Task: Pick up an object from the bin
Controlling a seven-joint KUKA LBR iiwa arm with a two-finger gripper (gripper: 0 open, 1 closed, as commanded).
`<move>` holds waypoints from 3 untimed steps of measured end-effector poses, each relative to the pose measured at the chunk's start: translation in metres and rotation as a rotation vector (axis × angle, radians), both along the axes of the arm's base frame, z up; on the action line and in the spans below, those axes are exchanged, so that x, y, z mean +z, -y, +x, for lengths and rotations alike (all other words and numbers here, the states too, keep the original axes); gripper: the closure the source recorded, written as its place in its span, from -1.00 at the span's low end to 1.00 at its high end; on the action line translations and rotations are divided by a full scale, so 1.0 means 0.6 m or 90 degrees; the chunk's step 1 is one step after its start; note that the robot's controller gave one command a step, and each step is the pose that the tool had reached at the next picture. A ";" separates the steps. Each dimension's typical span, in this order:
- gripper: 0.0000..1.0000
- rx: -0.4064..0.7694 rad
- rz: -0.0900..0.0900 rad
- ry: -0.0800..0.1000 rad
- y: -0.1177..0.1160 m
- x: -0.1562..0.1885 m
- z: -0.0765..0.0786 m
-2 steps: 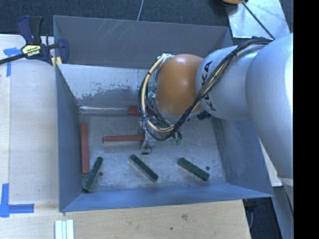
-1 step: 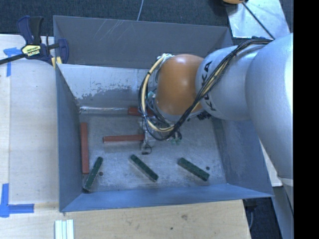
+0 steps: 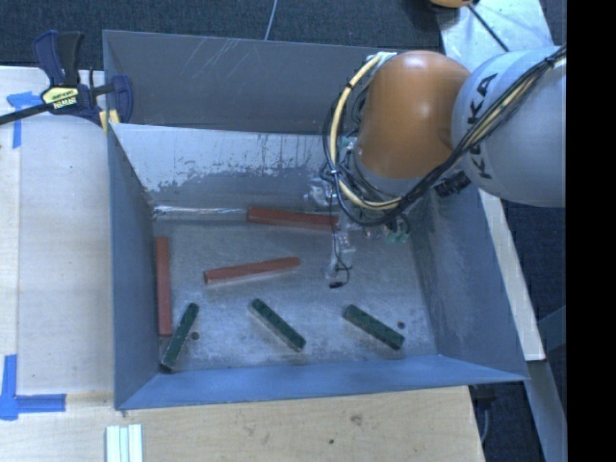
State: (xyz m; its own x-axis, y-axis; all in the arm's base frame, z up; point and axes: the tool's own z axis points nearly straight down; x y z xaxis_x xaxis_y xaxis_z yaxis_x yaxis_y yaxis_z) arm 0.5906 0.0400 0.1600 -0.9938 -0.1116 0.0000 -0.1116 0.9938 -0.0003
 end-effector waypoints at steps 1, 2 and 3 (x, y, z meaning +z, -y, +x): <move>-1.00 -0.017 0.000 0.008 0.008 0.007 0.007; -1.00 -0.070 0.001 0.004 -0.018 -0.097 0.004; -1.00 -0.099 -0.001 -0.003 -0.043 -0.144 0.042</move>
Offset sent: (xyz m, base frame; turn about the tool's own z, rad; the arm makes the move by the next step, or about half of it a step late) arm 0.0004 0.0188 -0.0900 0.1538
